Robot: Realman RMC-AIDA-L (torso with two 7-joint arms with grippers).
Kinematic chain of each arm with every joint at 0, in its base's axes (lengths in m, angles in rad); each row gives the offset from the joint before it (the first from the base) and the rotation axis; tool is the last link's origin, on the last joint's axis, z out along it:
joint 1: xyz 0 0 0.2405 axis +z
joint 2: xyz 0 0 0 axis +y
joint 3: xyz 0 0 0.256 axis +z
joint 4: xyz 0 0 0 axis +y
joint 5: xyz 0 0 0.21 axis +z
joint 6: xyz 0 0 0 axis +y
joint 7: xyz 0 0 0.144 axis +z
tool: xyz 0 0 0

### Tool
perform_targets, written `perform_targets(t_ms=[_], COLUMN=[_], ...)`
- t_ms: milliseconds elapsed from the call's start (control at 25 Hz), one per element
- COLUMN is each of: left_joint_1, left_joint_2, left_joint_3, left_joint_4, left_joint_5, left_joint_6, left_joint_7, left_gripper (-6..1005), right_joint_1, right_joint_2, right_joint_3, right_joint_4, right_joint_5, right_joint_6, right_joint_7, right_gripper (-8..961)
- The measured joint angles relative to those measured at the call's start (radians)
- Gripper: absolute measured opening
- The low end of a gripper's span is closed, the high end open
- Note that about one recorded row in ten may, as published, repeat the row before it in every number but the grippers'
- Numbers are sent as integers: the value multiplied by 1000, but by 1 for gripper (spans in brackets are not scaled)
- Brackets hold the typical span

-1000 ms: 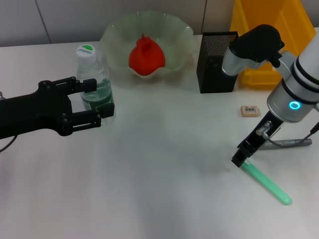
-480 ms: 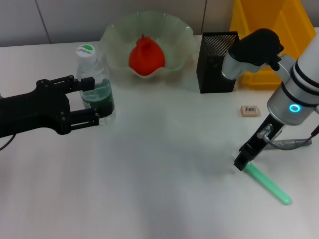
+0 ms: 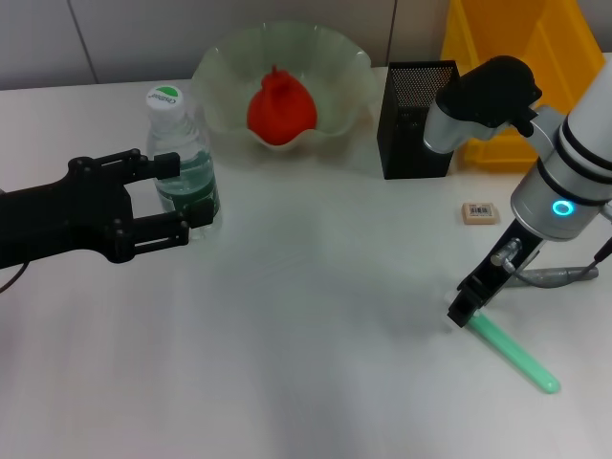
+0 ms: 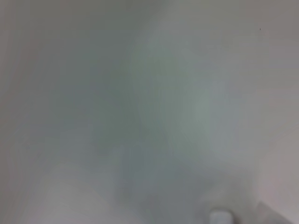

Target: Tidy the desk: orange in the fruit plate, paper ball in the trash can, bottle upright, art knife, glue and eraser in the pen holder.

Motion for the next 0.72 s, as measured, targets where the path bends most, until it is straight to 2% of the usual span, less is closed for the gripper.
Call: perform_targets(t_ms=[720], left_joint_1=[0], left_joint_2=[-2], left_joint_3=[0], left_joint_4=[0], left_joint_5=[0], left_joint_6=[-4], left_joint_7=[0], left_gripper=[739], right_joint_1=[-1], right_joint_2=[0], right_joint_3=[0], right_joint_4=[2], right_joint_5=[0], right_joint_6=[2], right_joint_7=[0], right_gripper=[436])
